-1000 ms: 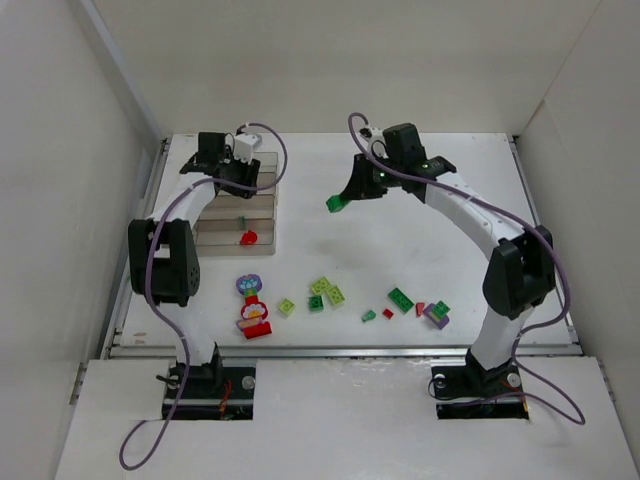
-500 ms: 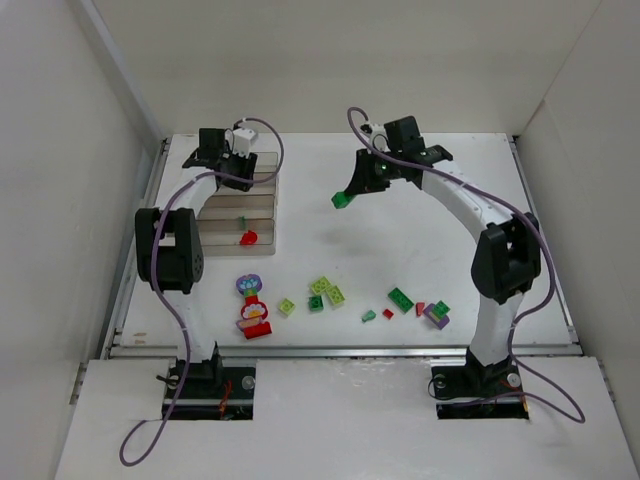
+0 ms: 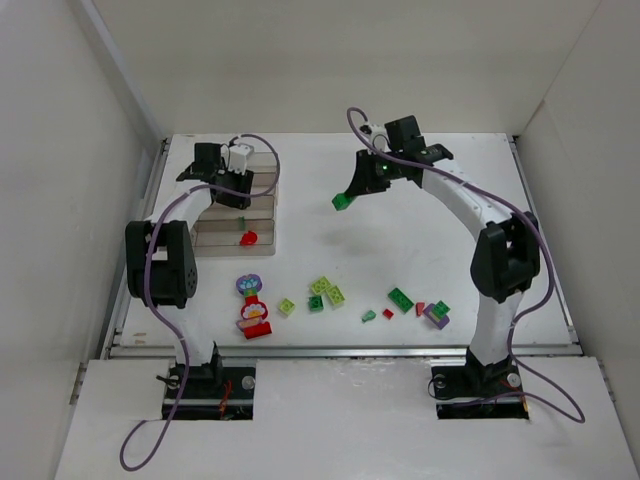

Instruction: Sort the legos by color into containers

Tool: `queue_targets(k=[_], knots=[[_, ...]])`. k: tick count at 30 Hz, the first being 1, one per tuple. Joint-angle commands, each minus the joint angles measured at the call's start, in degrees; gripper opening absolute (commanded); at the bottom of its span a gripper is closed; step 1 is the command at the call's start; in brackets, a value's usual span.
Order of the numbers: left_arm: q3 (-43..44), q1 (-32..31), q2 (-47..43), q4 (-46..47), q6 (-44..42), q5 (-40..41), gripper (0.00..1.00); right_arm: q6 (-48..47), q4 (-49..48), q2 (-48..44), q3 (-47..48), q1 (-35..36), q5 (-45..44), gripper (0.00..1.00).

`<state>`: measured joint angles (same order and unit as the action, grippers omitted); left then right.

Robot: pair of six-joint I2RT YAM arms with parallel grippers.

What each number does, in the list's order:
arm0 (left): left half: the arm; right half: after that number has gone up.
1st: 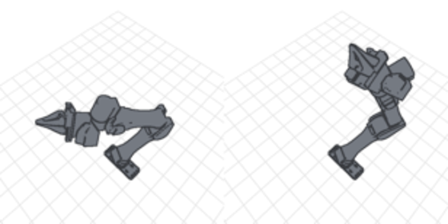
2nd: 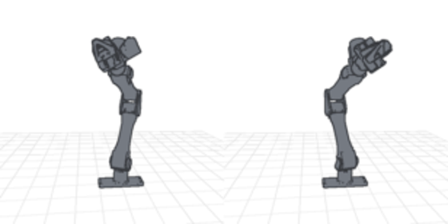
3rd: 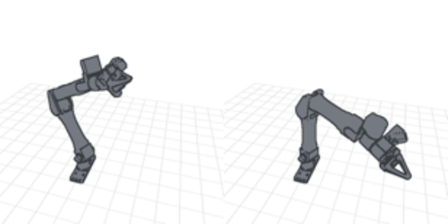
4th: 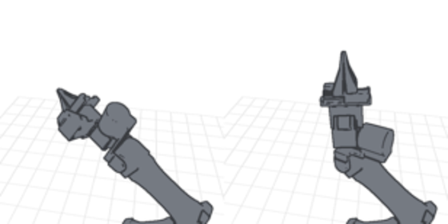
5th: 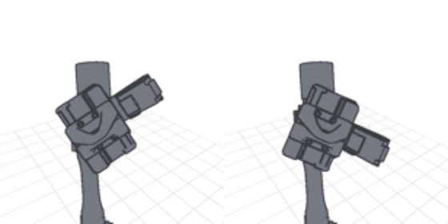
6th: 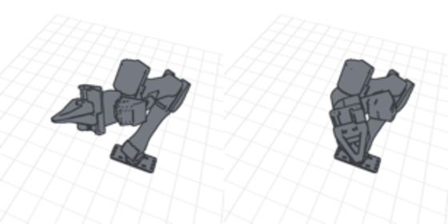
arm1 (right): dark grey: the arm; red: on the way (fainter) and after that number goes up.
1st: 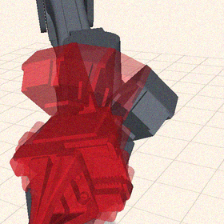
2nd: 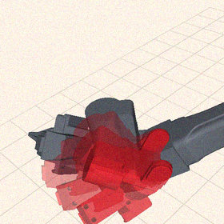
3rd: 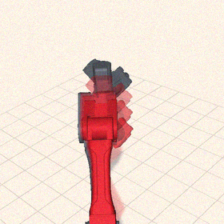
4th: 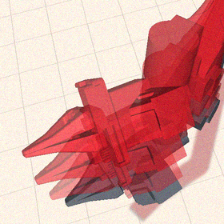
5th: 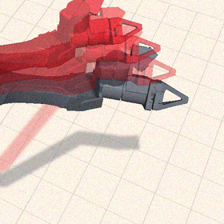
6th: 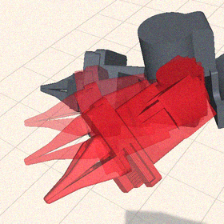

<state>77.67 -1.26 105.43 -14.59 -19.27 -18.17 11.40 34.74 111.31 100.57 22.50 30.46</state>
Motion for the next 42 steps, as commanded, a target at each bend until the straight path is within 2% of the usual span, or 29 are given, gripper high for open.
queue_targets(k=[1,6,7,9,10,11,12,14,15,20,27,29,31,32,33,37,39,42], knots=[[-0.25,0.29,-2.51,-0.53,0.9,-0.37,0.0,-1.12,-0.02,0.84,2.69,-0.27,1.71,0.0],[-0.93,0.29,-3.03,-1.58,-1.2,-0.9,0.0,-1.12,-0.02,0.84,2.7,-0.27,1.71,0.0],[-0.94,0.29,-3.03,-1.58,-1.21,-0.9,0.03,-1.12,-0.02,0.84,2.7,-0.27,1.71,0.0],[-1.47,0.29,-1.9,-2.2,-1.74,-0.9,0.18,-1.12,0.5,1.37,3.31,-0.27,1.71,0.0],[-0.86,0.29,-1.37,-3.59,-1.74,-1.42,0.29,-1.12,0.5,1.37,3.31,-0.27,1.71,0.0],[-0.85,0.29,-0.49,-4.13,-2.44,-1.43,0.47,-1.12,0.5,1.37,3.83,-0.27,1.71,0.0],[-0.07,0.29,-0.49,-4.13,-2.44,-1.43,0.54,-1.12,0.5,1.37,3.84,-0.27,1.71,0.0],[0.47,0.29,0.04,-4.83,-2.44,-1.95,0.61,-1.12,1.02,1.89,4.45,-0.27,1.71,0.0],[0.47,0.29,0.04,-4.83,-2.44,-1.95,0.68,-1.12,1.03,1.9,4.45,-0.27,1.71,0.0],[1.25,0.29,-1.8,-2.99,-3.58,-1.95,0.82,-1.12,1.03,1.9,4.45,-0.27,1.71,0.0],[5.56,0.29,-6.63,-4.04,-7.09,-4.76,0.85,-0.59,1.03,0.76,4.98,-0.27,1.71,0.0],[7.05,0.29,-9.78,-5.62,-12.33,-6.86,0.86,-0.59,1.03,0.06,4.98,-0.27,1.71,0.0],[7.06,-0.23,-12.6,-6.85,-18.41,-8.54,1.0,-0.59,1.03,-0.56,4.98,-0.27,1.19,0.0],[6.19,-0.24,-16.01,-6.86,-22.01,-9.85,1.0,-0.59,1.03,-0.56,4.98,-0.27,1.18,0.0],[5.31,-0.93,-17.78,-6.86,-29.18,-11.43,1.0,-0.59,1.03,-1.26,4.98,-0.27,0.66,0.0],[-5.3,-4.71,-25.43,-1.94,-37.92,-21.87,1.0,0.81,-0.19,-1.79,4.98,1.57,1.26,0.0],[-7.96,-7.69,-27.54,-1.32,-40.14,-22.7,1.0,2.39,-0.72,-1.79,5.77,2.28,2.58,0.0],[-9.47,-14.02,-27.56,-0.8,-38.92,-22.7,1.0,4.86,-2.05,-2.93,6.48,3.94,3.12,0.0]])
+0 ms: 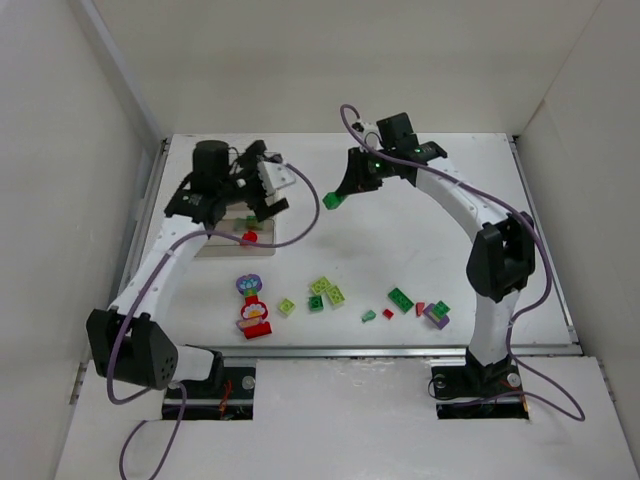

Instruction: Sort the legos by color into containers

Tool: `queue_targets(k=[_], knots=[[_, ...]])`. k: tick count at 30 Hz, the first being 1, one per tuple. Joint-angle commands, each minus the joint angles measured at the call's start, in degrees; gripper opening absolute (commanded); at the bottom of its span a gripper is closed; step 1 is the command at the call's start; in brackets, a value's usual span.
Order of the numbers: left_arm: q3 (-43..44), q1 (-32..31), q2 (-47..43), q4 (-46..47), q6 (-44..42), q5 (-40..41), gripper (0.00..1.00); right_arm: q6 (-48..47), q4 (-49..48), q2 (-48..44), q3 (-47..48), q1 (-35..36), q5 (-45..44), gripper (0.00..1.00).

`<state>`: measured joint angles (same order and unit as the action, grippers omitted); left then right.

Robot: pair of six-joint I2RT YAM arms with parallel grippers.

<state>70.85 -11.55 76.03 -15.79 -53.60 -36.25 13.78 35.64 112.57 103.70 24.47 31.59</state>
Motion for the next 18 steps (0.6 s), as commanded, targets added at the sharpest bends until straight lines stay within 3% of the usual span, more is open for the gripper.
queue_targets(k=[1,9,14,17,18], knots=[[-2.65,-5.92,2.54,0.41,-3.45,-5.14,1.0,2.48,-3.73,-4.2,3.87,3.03,1.98,0.0],[4.12,-11.12,10.36,1.2,10.26,-5.24,1.0,5.02,-4.35,-5.87,3.18,6.12,0.66,0.0],[5.17,-11.12,11.07,1.2,10.98,-3.83,0.76,5.56,-6.28,-7.02,0.98,6.12,0.66,0.0],[5.18,-11.12,11.07,0.59,10.98,-5.32,0.5,5.56,-6.8,-7.54,0.36,6.64,0.66,0.0],[5.18,-11.12,11.07,0.59,10.98,-5.32,0.36,5.56,-6.81,-7.54,0.36,6.64,0.66,0.0]])
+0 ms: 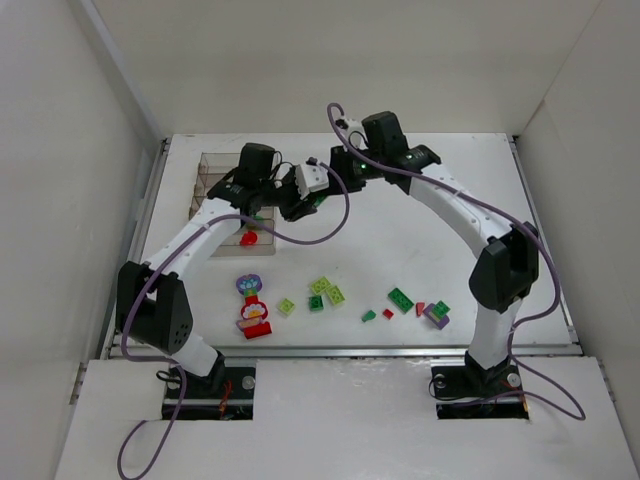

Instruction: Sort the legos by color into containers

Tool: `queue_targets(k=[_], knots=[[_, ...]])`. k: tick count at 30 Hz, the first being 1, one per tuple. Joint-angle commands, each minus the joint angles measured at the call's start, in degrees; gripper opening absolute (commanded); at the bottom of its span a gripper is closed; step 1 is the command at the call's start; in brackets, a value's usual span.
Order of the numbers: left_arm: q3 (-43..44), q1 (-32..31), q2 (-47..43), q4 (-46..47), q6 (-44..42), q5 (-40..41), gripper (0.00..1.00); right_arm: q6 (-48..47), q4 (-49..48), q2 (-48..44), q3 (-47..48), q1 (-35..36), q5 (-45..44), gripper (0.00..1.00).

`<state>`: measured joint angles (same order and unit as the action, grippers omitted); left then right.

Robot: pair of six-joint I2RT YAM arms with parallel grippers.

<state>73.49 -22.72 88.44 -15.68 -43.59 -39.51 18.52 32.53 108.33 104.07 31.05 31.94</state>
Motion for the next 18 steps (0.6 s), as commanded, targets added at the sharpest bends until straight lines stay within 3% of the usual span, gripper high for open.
queue_targets(k=[1,4,7,18], knots=[[2.53,0.04,-1.34,-0.13,0.97,-2.07,0.3,0.81,-3.71,-3.3,-0.53,0.07,0.31,0.0],[2.53,0.04,-1.34,-0.14,2.02,-2.07,0.18,0.81,-4.23,-3.83,-1.23,0.07,0.31,0.0],[2.53,0.04,-1.34,-0.14,2.55,-2.59,0.0,0.81,-4.23,-3.83,-2.29,0.07,-0.74,0.0],[0.16,0.65,-7.4,-1.38,2.29,-0.92,0.0,-0.51,2.62,1.17,-5.8,-2.48,-17.78,0.0]])
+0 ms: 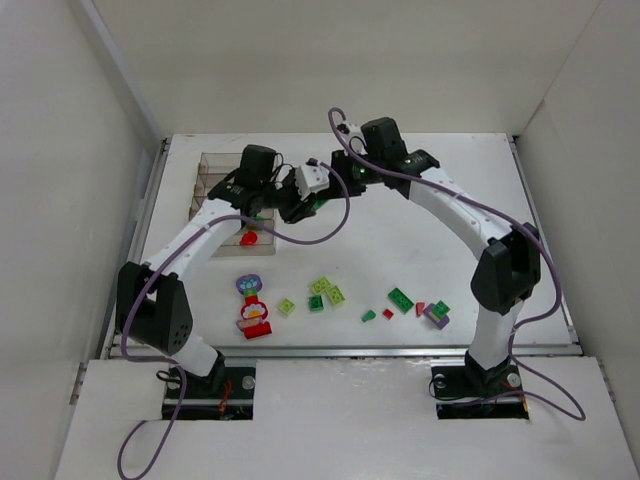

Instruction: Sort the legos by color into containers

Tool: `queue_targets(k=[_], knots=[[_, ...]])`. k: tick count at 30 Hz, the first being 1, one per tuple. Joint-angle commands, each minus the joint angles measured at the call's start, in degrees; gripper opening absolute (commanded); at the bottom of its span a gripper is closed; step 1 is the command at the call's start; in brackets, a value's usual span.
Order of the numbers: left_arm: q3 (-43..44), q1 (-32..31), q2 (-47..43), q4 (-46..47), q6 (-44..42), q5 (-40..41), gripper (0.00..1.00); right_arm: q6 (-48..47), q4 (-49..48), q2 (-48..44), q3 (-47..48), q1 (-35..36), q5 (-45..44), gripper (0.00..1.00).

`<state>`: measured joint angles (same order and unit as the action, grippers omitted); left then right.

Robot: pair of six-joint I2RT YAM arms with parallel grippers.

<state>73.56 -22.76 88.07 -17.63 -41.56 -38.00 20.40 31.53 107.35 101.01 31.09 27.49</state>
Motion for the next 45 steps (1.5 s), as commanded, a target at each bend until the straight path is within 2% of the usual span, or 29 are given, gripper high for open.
queue_targets(k=[1,11,13,17,19,22,27,32,34,36,37,41,42,43,44,45], knots=[[-0.43,0.7,-7.04,0.58,1.3,-2.43,0.0,-2.91,4.5,2.68,-2.75,-2.53,-14.81,0.0],[-0.43,1.76,-8.27,1.63,5.53,-3.75,0.0,-2.91,4.43,6.02,-2.22,-3.05,-17.65,0.0],[-0.43,2.63,-7.57,2.15,7.89,-0.86,0.0,-2.91,4.42,6.03,-1.7,-3.05,-16.42,0.0],[-0.96,10.0,-3.28,3.73,12.9,5.99,0.0,-4.05,3.11,4.72,-1.7,-3.05,-14.57,0.0],[-0.44,16.59,-0.98,4.27,13.96,9.42,0.0,-4.06,2.49,4.71,-2.22,-3.05,-13.52,0.0],[2.28,22.05,3.94,3.39,8.28,11.27,0.0,-4.58,1.96,4.71,-2.22,-3.05,-12.02,0.0],[2.82,24.78,9.57,1.29,1.41,14.53,0.0,-5.2,2.57,6.02,-0.21,-3.05,-11.49,0.0],[1.5,26.1,13.96,2.59,-1.15,16.63,0.0,-6.25,3.72,7.17,2.69,-3.05,-10.96,0.0],[2.46,26.1,15.28,2.6,-1.15,17.43,0.11,-6.25,4.24,7.17,3.22,-3.05,-9.91,0.0],[4.82,26.1,16.77,1.73,-0.63,17.43,0.3,-6.25,4.85,7.69,3.84,-3.05,-9.91,0.0],[5.45,26.1,16.78,0.5,-0.63,16.65,0.45,-6.25,4.86,7.7,3.84,-3.05,-9.91,0.0],[4.76,26.1,15.21,-0.65,-1.41,15.15,0.68,-6.25,4.86,7.17,3.84,-3.05,-9.38,0.0],[4.14,26.1,13.28,-0.65,-2.11,14.28,0.8,-6.25,4.86,7.17,3.84,-3.05,-9.38,0.0],[3.0,26.1,12.22,-1.18,-4.21,13.31,0.81,-6.25,4.86,6.48,3.84,-3.05,-8.77,0.0],[2.38,26.1,11.08,-1.96,-5.45,12.61,0.88,-6.25,4.86,6.47,3.84,-3.05,-8.76,0.0],[2.38,26.1,8.72,-2.49,-6.59,11.99,0.88,-6.25,4.86,6.47,3.84,-3.05,-8.07,0.0]])
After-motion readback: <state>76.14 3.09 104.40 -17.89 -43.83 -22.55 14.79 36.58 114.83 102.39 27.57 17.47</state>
